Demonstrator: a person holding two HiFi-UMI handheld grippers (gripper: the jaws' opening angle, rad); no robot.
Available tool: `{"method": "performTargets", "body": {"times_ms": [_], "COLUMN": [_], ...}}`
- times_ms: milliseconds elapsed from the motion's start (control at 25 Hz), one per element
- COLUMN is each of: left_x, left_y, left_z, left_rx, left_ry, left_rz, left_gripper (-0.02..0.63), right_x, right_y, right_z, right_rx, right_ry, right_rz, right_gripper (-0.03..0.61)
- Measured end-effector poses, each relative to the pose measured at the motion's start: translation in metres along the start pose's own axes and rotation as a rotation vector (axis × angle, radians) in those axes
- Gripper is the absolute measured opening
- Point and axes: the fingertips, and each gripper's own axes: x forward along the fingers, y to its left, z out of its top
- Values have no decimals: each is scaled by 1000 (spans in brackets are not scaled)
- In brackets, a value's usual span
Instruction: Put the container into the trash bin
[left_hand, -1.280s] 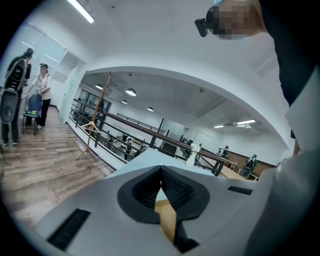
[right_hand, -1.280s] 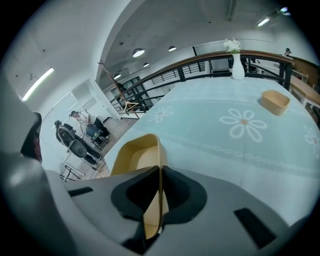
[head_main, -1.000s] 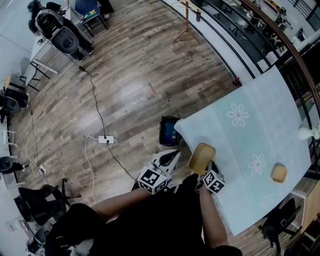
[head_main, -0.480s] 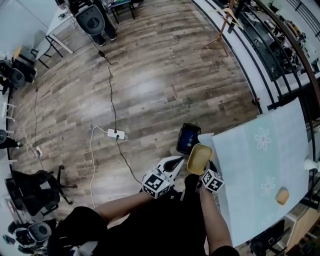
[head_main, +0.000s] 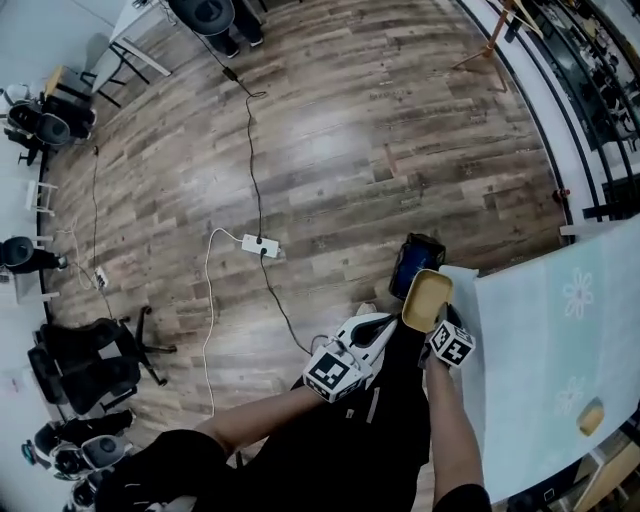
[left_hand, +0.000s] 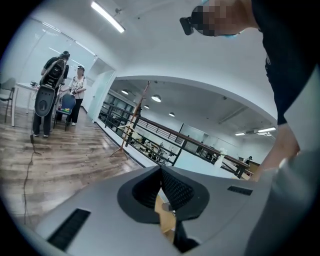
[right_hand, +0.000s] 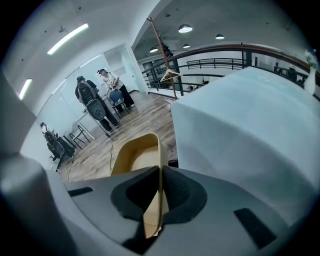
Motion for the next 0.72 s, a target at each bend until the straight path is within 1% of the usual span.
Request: {"method": "performTargets", "body": {"times_ms": [120, 200, 400, 600, 720], "left_x": [7, 13, 31, 40, 47], "left_y": [13, 24, 33, 32, 34], "left_z": [-23, -33, -44, -61, -62], "left_rx": [15, 9, 18, -45, -129], "left_ry": [41, 73, 108, 113, 102], "left_rz": [6, 11, -27, -17, 3], "left_gripper": [14, 14, 14, 14, 14], "right_x": [38, 63, 105, 135, 153], "right_y": [-6, -7, -12, -21, -21], "right_z": [-17, -27, -32, -28, -30], "right_rx": [21, 19, 27, 26, 37], "right_ry": [12, 18, -4, -18, -31], "right_rz": [8, 10, -6, 8, 18], "right_gripper": [44, 44, 46, 46, 46]}}
